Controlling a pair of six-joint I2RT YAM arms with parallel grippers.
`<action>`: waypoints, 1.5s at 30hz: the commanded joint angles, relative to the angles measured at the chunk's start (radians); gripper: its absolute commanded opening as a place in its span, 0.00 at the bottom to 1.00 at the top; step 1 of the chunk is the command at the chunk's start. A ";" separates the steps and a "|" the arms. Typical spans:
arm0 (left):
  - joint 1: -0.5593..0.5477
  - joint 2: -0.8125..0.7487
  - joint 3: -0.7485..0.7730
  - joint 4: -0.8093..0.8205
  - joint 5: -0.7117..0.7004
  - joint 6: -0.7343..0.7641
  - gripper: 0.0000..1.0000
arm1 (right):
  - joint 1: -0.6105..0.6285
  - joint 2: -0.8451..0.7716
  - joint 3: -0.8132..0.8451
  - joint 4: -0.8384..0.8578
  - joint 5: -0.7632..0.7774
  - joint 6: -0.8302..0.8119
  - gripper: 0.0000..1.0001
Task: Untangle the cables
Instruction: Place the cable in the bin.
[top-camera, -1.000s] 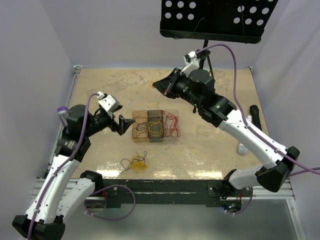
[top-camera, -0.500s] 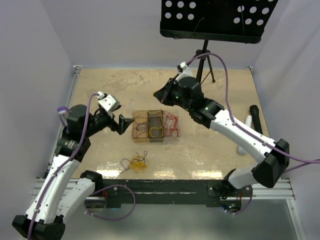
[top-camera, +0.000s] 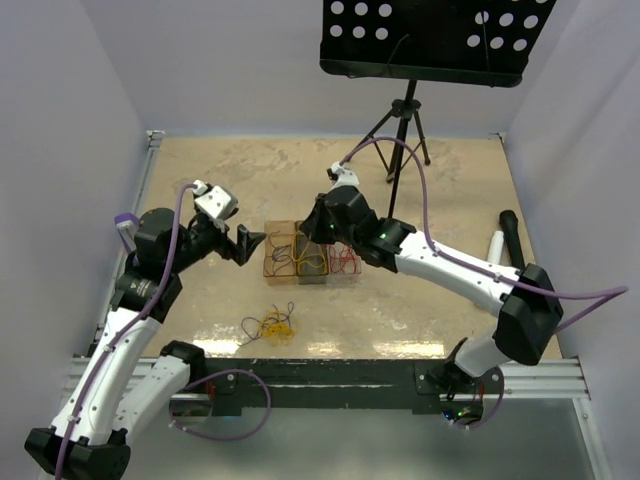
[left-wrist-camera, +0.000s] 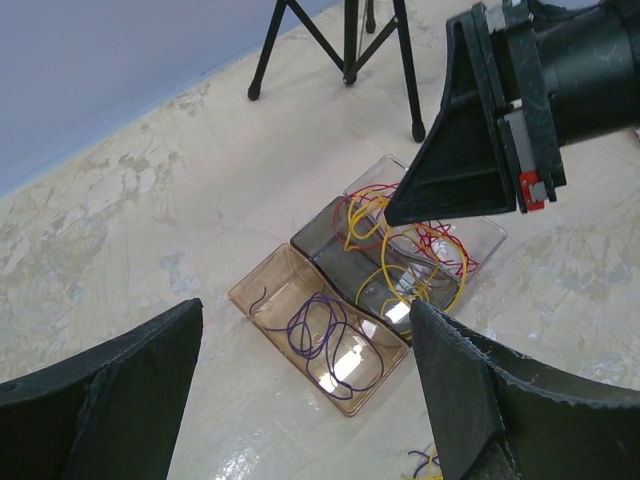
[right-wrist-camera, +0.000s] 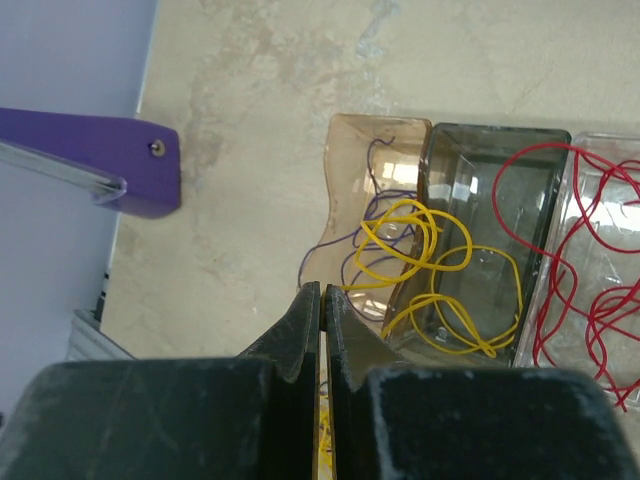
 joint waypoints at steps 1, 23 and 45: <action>0.006 -0.002 0.042 0.021 -0.032 -0.016 0.89 | 0.005 0.030 -0.025 0.010 0.064 0.020 0.00; 0.006 0.036 0.045 -0.034 -0.032 0.084 0.90 | 0.044 0.323 0.039 -0.084 0.133 0.035 0.00; 0.060 0.022 -0.070 -0.172 0.079 0.392 0.92 | 0.207 -0.064 -0.046 -0.124 0.153 -0.061 0.65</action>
